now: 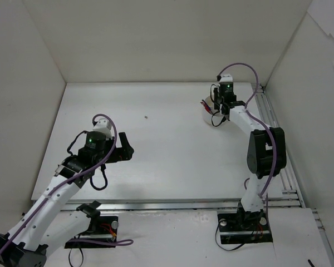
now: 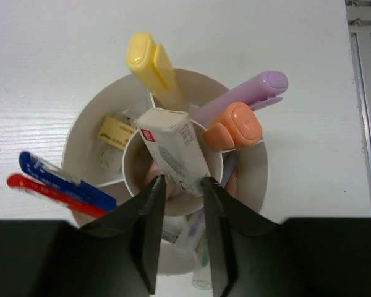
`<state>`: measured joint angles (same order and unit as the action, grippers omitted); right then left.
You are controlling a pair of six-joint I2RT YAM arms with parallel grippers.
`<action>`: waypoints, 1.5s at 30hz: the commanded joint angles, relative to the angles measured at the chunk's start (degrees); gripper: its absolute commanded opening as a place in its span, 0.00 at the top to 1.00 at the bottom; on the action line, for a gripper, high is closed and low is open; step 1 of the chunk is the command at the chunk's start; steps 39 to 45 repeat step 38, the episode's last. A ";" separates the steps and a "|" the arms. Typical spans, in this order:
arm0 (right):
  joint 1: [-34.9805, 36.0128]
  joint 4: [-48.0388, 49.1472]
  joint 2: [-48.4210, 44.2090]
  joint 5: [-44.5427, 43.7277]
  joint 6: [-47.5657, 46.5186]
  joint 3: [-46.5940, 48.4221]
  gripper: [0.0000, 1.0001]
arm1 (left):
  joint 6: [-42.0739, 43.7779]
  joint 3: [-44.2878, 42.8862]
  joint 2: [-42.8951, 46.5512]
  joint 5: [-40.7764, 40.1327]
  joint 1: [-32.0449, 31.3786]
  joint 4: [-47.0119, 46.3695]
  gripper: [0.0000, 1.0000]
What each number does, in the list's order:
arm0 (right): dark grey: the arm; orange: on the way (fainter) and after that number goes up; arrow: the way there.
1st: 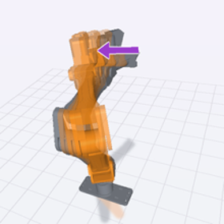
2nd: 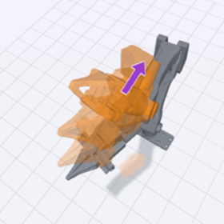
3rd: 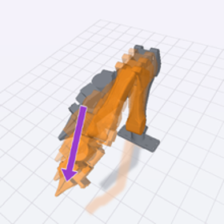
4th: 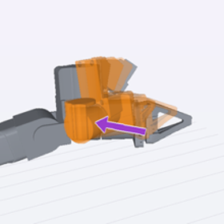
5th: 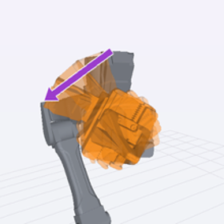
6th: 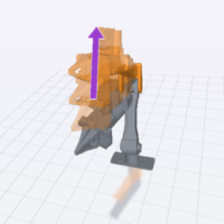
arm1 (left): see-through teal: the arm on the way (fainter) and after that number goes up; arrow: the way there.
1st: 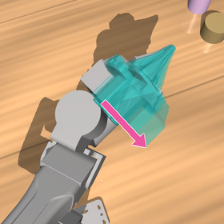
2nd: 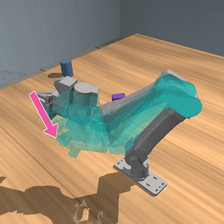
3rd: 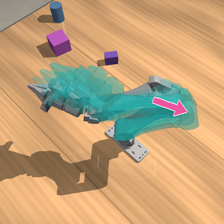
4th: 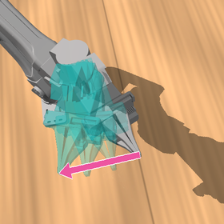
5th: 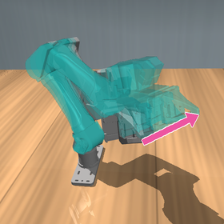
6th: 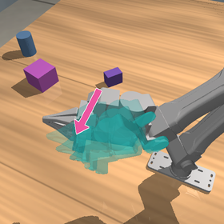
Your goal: Sort the stationery into containers
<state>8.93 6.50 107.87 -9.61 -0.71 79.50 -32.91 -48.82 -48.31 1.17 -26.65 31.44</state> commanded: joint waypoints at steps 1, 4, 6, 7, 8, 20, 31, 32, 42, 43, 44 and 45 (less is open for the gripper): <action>-0.31 0.18 -0.11 2.74 2.38 1.18 0.70 | -0.93 -0.40 0.50 -0.91 0.29 -1.47 0.00; -0.40 0.79 -3.88 6.61 2.38 -0.05 0.54 | -0.67 -0.66 0.50 -0.91 0.29 -1.65 0.00; -0.58 1.14 -5.83 7.76 2.64 -0.66 0.51 | -0.49 -0.93 -0.02 -0.91 0.29 -1.47 0.00; -0.49 1.14 -7.92 7.93 2.82 -0.67 0.51 | -0.32 -0.93 -0.29 -0.91 0.29 -1.64 0.00; -0.14 1.14 -8.90 8.46 2.91 -0.84 0.50 | -0.32 -1.02 -0.81 -0.91 0.29 -1.65 0.00; -0.23 1.06 -22.61 10.49 7.46 -6.62 0.02 | 0.12 -1.28 1.19 -0.90 0.29 -1.65 0.00; 0.30 -0.70 -54.31 8.04 15.74 -32.03 0.02 | -3.92 0.56 10.08 -9.61 0.29 3.27 0.00; 0.39 -0.79 -56.09 7.59 16.17 -33.52 0.02 | -3.92 1.09 10.78 -9.87 0.29 3.28 0.00; 0.39 -2.36 -66.65 2.58 16.36 -40.66 0.02 | -3.75 0.66 11.84 -11.45 0.29 1.34 0.00; 0.39 -2.36 -66.65 2.58 16.36 -40.66 0.02 | -3.75 0.66 11.84 -11.45 0.29 1.34 0.00; 0.39 -2.36 -66.65 2.58 16.36 -40.66 0.02 | -3.75 0.66 11.84 -11.45 0.29 1.34 0.00; 0.39 -2.36 -66.65 2.58 16.36 -40.66 0.02 | -3.75 0.66 11.84 -11.45 0.29 1.34 0.00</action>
